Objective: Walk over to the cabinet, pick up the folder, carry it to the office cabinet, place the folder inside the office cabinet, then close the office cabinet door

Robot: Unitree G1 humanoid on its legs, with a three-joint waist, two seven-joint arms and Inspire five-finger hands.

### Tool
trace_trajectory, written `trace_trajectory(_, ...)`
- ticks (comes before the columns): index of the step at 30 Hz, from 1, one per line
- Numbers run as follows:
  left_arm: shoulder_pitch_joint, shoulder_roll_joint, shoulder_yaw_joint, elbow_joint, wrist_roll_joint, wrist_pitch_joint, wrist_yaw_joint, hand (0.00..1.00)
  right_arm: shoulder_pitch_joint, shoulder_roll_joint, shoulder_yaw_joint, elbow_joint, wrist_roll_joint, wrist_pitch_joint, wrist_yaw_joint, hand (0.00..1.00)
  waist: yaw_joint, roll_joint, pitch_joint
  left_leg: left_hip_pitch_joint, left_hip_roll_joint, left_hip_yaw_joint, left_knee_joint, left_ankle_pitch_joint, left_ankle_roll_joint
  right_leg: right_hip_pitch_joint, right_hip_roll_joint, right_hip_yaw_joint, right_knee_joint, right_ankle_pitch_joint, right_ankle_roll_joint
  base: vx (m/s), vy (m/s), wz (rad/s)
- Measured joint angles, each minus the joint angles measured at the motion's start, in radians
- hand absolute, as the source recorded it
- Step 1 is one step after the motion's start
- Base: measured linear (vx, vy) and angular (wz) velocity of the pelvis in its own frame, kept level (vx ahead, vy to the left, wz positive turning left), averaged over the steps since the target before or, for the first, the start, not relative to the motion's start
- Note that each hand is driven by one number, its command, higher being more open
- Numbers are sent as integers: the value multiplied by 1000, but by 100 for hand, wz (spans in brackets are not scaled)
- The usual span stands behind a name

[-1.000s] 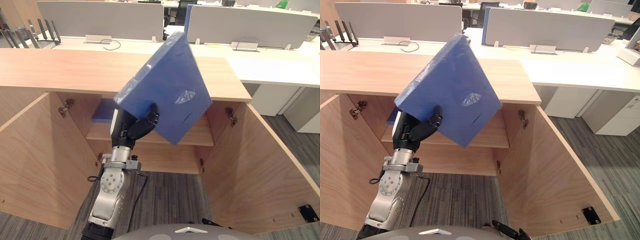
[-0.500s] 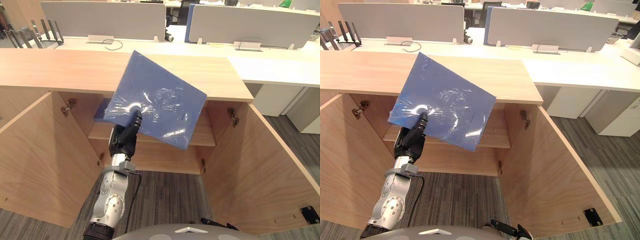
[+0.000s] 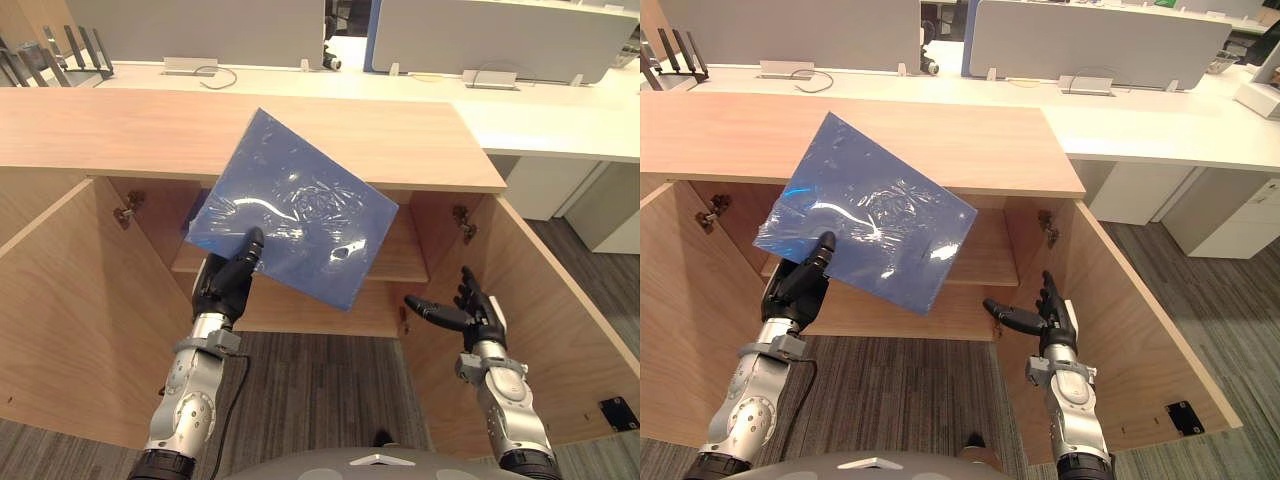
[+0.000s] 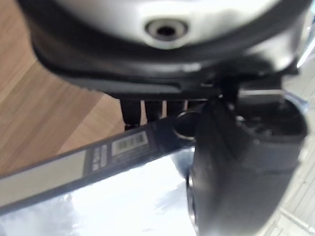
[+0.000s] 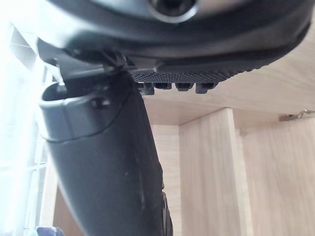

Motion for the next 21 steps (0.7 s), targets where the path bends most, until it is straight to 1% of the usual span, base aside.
trace_trajectory(5,0,0,21,0,8,2,-3,0,6,0,-16,-51,0,1,-3,100,-2,3,3,-15,-13,8,9,-1,3,-1,-10,14,-19,19,10,-44,47,-5)
trace_trajectory(8,-1,0,54,0,13,2,-25,0,7,0,-39,-131,21,1,8,100,-2,3,3,-28,-14,10,21,-5,9,0,-10,14,-37,32,11,-13,26,-2)
trace_trajectory(11,-2,0,96,0,38,2,-34,0,2,-20,-60,-226,41,0,44,100,2,4,4,-31,-14,9,26,-6,10,7,-10,13,-53,42,11,0,0,0)
trace_trajectory(15,-5,1,131,4,48,2,-53,0,-35,-77,-59,-309,116,-1,128,100,5,8,6,-32,-14,9,37,-11,15,12,-11,14,-54,44,12,0,0,0)
trace_trajectory(18,-29,1,131,22,56,2,-80,0,-88,-78,-56,-348,154,-2,174,100,8,11,8,-32,-14,10,41,-12,15,16,-10,13,-60,48,10,0,0,0)
trace_trajectory(21,-62,1,128,34,80,3,-97,0,-139,-83,-50,-377,154,-5,184,100,19,16,10,-39,-13,11,47,-12,14,16,-11,13,-68,53,10,0,0,0)
